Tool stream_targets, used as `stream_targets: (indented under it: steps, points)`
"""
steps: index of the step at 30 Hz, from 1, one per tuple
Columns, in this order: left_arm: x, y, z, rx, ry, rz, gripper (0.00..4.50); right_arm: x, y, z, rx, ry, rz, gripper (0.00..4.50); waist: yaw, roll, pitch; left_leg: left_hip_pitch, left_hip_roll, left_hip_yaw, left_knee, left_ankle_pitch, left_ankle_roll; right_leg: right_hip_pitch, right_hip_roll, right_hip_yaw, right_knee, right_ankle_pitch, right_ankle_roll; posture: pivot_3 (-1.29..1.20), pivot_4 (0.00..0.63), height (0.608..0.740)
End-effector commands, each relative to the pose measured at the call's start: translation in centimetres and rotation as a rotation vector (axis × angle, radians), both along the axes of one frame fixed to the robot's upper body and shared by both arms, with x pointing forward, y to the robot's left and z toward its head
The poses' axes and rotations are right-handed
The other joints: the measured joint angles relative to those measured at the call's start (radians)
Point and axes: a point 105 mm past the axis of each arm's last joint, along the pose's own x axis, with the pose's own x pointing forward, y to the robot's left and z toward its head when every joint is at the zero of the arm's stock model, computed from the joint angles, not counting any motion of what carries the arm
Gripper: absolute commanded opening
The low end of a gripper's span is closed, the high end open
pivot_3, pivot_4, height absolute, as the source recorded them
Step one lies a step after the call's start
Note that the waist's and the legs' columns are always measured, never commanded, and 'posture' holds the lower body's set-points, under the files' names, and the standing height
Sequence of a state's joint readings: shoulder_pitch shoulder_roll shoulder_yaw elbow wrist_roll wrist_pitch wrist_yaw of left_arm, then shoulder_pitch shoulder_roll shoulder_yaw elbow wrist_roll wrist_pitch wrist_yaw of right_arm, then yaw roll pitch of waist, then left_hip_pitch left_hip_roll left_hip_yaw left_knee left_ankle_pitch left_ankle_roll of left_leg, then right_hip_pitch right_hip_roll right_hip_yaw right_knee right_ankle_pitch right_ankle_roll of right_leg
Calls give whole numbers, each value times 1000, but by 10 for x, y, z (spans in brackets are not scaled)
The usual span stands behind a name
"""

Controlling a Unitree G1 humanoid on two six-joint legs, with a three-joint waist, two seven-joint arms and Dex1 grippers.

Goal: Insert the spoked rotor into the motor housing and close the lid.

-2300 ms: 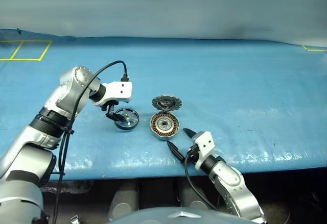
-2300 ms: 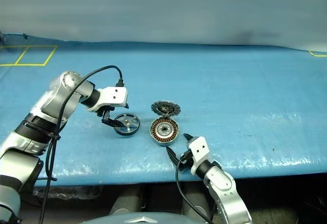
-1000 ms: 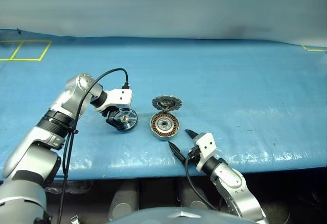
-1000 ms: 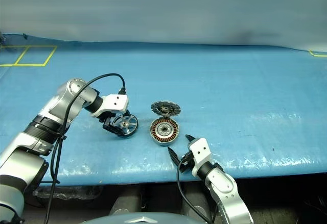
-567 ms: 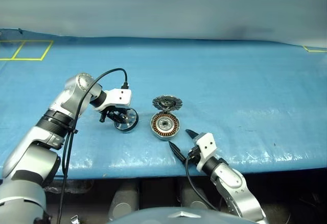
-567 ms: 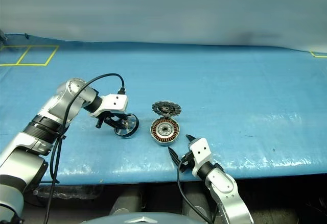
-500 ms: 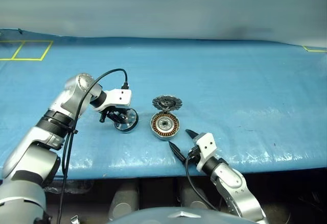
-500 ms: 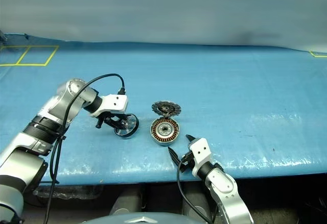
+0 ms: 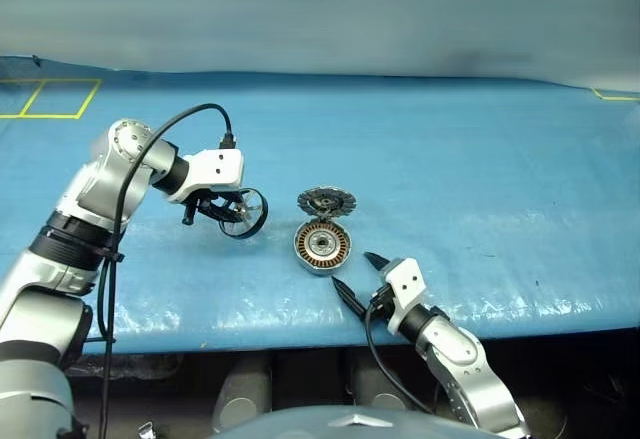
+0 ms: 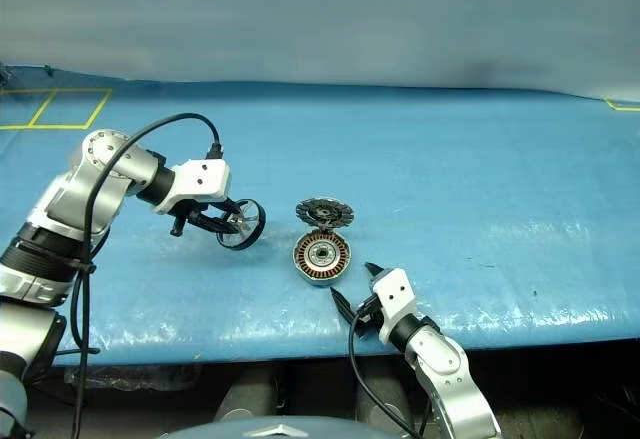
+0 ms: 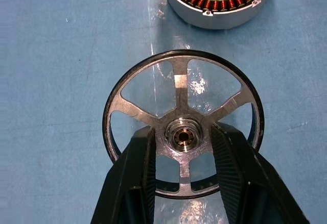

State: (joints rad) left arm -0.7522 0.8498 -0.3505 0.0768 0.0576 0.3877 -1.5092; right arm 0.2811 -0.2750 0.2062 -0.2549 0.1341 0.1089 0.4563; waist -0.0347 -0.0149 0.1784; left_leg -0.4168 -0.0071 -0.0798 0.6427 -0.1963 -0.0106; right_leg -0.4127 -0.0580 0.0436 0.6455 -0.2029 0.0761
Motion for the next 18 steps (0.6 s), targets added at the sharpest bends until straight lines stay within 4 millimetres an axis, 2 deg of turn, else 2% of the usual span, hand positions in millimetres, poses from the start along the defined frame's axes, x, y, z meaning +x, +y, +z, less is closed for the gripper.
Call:
stream_targets:
  steps: [1,7,11,18]
  points:
    - [-11,-2,19,-38,-26,-36,1325,3,-6,12,9,-40,-10,4500,0,0,0,0,0,0,0,0,0,0,0,0,0,0,0,0,150,740]
    - [-26,-19,21,-129,27,-65,1325,3,-11,11,0,-38,-12,4500,1,0,0,0,0,0,-1,0,0,0,0,0,0,0,0,0,150,740]
    - [-28,-41,13,-174,60,-67,1325,3,-15,14,6,-47,-8,4500,3,0,0,0,0,0,0,0,0,0,0,0,0,0,0,0,150,740]
    - [-28,-71,1,-153,83,-118,1325,-4,-14,23,48,-71,54,4500,4,0,0,0,0,0,0,0,0,1,0,0,0,0,0,0,150,740]
